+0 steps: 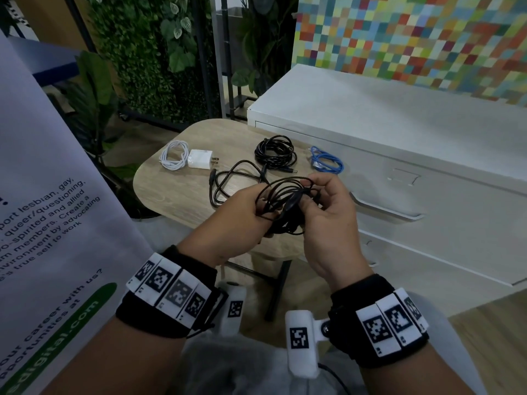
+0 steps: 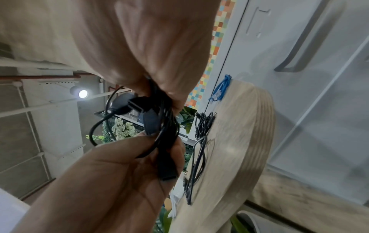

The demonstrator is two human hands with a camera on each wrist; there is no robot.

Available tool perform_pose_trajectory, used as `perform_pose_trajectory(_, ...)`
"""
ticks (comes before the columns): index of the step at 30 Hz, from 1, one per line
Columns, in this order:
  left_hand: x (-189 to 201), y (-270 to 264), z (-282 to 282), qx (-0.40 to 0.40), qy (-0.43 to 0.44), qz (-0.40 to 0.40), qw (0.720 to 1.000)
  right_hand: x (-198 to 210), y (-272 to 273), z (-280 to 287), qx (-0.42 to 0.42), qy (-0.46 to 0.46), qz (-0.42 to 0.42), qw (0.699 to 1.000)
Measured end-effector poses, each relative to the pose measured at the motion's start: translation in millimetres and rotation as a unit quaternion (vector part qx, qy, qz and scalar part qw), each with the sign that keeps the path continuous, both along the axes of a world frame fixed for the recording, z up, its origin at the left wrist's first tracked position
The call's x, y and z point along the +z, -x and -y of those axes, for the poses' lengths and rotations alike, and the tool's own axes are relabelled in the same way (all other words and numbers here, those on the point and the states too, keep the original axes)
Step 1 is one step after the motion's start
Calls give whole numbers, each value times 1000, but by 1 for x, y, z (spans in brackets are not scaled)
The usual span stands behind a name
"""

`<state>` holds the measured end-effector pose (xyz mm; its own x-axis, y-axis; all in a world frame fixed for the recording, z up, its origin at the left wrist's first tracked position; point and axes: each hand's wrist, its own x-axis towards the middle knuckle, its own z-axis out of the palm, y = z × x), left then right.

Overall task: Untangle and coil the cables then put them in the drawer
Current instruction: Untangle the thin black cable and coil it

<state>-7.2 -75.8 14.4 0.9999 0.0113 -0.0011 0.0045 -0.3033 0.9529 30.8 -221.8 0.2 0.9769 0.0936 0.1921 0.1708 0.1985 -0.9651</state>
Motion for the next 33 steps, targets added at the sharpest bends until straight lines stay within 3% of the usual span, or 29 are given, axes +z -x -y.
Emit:
perform_pose_trajectory(4,-1,-1,-1,22,112,-32,993,10,-6,9,90,-106,-95,986)
perform_pose_trajectory(6,-2,-1,0,58,194,-52,978,13,-8,13,126,-64,-94,985)
perform_pose_trajectory(9,0,0,6,100,285,-70,951,11,-6,12,109,30,-76,991)
perform_pose_trajectory(15,-1,1,15,130,336,-57,931,-4,0,2,46,21,-118,992)
perform_pose_trajectory(17,-1,0,16,154,349,-56,923,-3,3,-2,24,45,-80,995)
perform_pose_trajectory(19,1,-1,16,175,352,-52,918,-2,5,-3,-23,129,29,991)
perform_pose_trajectory(22,3,-2,15,194,354,-49,914,1,10,2,-96,221,204,949)
perform_pose_trajectory(25,5,-3,14,200,354,-49,912,3,9,7,-91,247,297,918)
perform_pose_trajectory(30,-1,-6,9,195,355,-46,913,0,1,11,-12,337,345,876)
perform_pose_trajectory(33,-4,-8,7,183,354,-44,916,0,-2,14,-1,360,344,867)
